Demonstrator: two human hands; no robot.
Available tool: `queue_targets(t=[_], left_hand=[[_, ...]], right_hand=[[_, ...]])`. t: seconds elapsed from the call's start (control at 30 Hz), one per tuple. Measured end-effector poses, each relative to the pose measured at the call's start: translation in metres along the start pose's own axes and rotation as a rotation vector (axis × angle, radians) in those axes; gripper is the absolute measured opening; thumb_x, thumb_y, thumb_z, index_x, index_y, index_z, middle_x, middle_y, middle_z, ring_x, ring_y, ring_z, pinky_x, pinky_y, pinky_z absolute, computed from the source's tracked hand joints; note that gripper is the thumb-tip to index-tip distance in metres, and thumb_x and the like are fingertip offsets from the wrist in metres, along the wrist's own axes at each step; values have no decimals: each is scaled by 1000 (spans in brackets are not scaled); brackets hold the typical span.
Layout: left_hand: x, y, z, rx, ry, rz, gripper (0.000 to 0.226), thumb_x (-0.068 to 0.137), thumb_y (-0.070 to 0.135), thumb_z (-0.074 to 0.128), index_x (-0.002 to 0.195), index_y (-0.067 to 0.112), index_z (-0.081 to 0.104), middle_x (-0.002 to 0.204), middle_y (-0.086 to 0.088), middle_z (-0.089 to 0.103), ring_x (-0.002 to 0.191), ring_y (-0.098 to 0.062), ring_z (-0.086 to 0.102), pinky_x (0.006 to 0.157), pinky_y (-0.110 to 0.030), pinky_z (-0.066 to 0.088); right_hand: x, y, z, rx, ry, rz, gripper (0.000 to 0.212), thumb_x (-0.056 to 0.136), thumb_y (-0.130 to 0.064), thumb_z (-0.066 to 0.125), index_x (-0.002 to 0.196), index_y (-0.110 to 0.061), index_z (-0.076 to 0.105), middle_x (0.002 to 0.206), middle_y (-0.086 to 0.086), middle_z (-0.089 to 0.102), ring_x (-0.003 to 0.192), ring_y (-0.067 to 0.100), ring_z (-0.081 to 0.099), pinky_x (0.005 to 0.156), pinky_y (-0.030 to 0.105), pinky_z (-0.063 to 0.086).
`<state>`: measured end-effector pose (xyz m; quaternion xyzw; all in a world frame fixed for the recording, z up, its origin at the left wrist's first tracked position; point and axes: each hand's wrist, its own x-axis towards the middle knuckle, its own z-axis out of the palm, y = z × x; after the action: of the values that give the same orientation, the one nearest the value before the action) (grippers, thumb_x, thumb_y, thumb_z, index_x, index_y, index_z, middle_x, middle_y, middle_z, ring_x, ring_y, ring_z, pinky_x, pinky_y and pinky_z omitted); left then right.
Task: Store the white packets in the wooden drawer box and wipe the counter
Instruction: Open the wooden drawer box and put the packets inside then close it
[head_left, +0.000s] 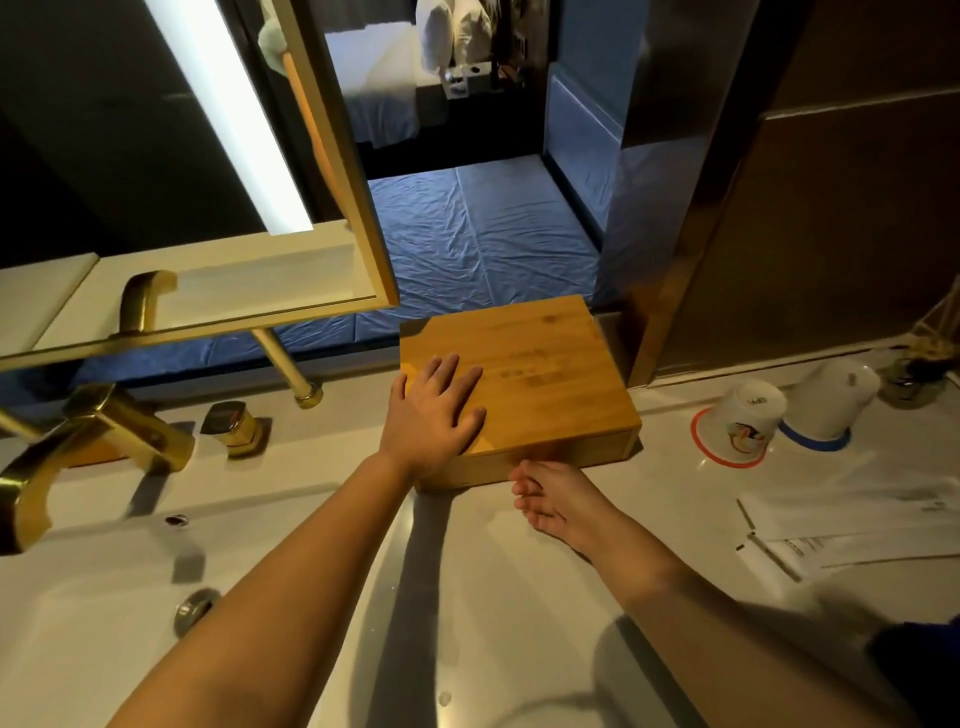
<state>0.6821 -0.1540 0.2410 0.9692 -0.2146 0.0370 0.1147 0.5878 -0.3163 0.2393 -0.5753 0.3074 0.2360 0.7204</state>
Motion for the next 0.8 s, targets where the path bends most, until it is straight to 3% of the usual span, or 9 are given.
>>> queue_targets(t=[0.13, 0.23, 0.57, 0.8], left_hand=[[0, 1, -1, -23, 1, -7, 59, 88, 57, 25, 144, 36, 27, 157, -1, 22, 146, -20, 13, 115, -49, 9], [-1, 3, -3, -25, 0, -8, 59, 88, 56, 26, 144, 36, 27, 157, -1, 22, 146, -20, 13, 115, -49, 9], [-1, 3, -5, -39, -1, -19, 60, 87, 55, 28, 143, 35, 29, 157, -2, 23, 146, -20, 14, 115, -49, 8], [-2, 4, -6, -53, -11, -16, 60, 87, 55, 28, 143, 35, 30, 157, -2, 23, 146, -20, 13, 115, -50, 7]], right_hand=[[0, 19, 7, 211, 60, -25, 25, 94, -25, 49, 76, -12, 61, 71, 3, 57, 66, 15, 52, 52, 24, 36], [-5, 35, 2, 185, 90, -41, 24, 92, -27, 53, 78, -12, 64, 73, 5, 59, 68, 17, 54, 53, 25, 40], [-39, 83, -15, 444, -34, 58, 23, 92, -19, 53, 75, -7, 62, 55, 1, 56, 56, 11, 50, 54, 23, 37], [-53, 89, -14, 549, -69, 80, 26, 95, -19, 46, 75, -7, 58, 56, 2, 52, 57, 12, 43, 56, 24, 33]])
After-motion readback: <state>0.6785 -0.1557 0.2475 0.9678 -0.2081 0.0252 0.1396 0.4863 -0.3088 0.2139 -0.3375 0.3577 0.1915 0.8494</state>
